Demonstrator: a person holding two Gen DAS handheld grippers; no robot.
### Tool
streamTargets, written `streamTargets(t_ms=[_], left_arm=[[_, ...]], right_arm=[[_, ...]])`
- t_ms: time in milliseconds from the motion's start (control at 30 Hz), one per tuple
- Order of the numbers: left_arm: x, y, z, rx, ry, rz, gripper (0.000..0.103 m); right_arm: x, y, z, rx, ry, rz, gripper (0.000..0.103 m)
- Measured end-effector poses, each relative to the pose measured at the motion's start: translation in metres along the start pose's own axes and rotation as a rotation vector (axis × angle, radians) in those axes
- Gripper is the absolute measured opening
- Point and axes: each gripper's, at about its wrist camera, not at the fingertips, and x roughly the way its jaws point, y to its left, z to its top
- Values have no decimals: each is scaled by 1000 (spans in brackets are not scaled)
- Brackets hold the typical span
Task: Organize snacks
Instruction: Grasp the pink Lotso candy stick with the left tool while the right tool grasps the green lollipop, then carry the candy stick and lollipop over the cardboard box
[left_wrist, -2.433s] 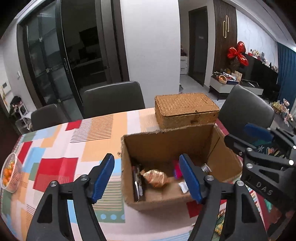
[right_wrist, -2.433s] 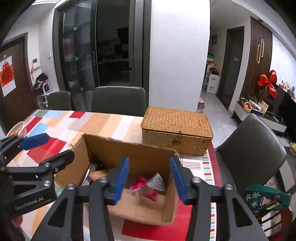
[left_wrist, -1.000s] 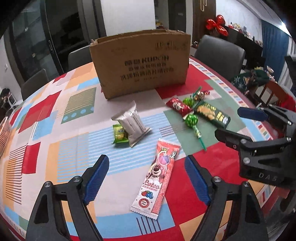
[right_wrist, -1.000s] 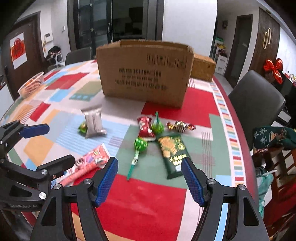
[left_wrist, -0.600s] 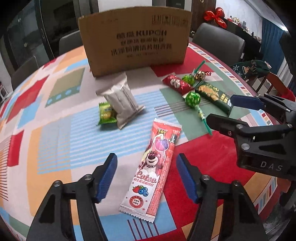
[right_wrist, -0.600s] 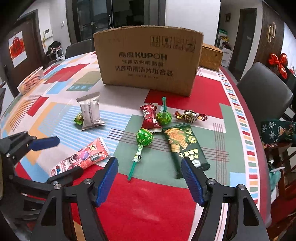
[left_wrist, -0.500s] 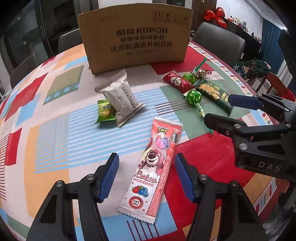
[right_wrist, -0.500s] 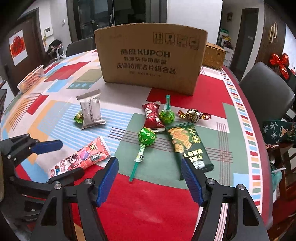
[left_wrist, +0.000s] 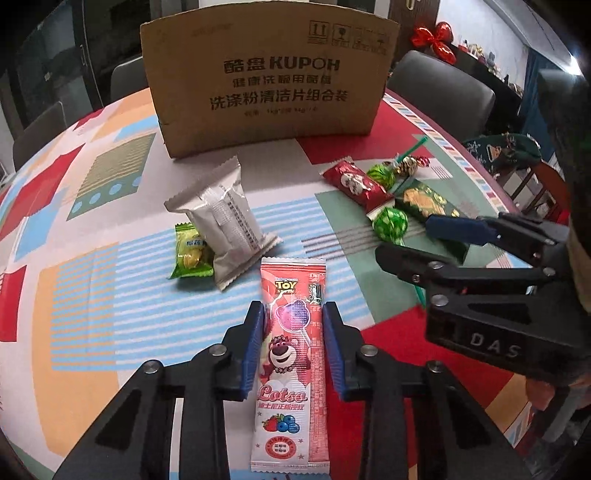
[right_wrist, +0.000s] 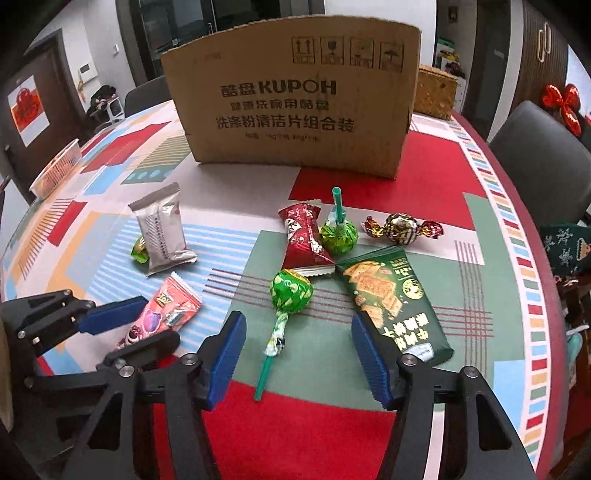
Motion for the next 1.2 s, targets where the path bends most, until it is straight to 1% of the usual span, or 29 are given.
streamTargets(t_ms=[133,300,367,467,633,800,1033,1200], left_arm=[[1,3,3,-33,2,-18,32],[1,4,3,-42,0,-20,32],[0,5,3,-50,-2,-16,32],[-2,6,1,-56,-5,-20,32],[-12,4,-1,-66,-27,-32,32],[-27,2,-2,-67,-59,-32,32],[-52,-1,-3,-80,-110,-32,32],[-75,-2,4,-81,-167,-25,32]], right_arm=[[10,-1,7,20,8,2,55],[15,0,12,22,-4,-16,46],[15,2,13,10,-4,-28,36],[14,4,11,-1,-4,-22,27],[7,3,3,21,3,4,27],[-9,4,-4,24,-14,13,27],[-40,8,-4,14,-74,22,27],[-65,14,1,-7,-133,27,27]])
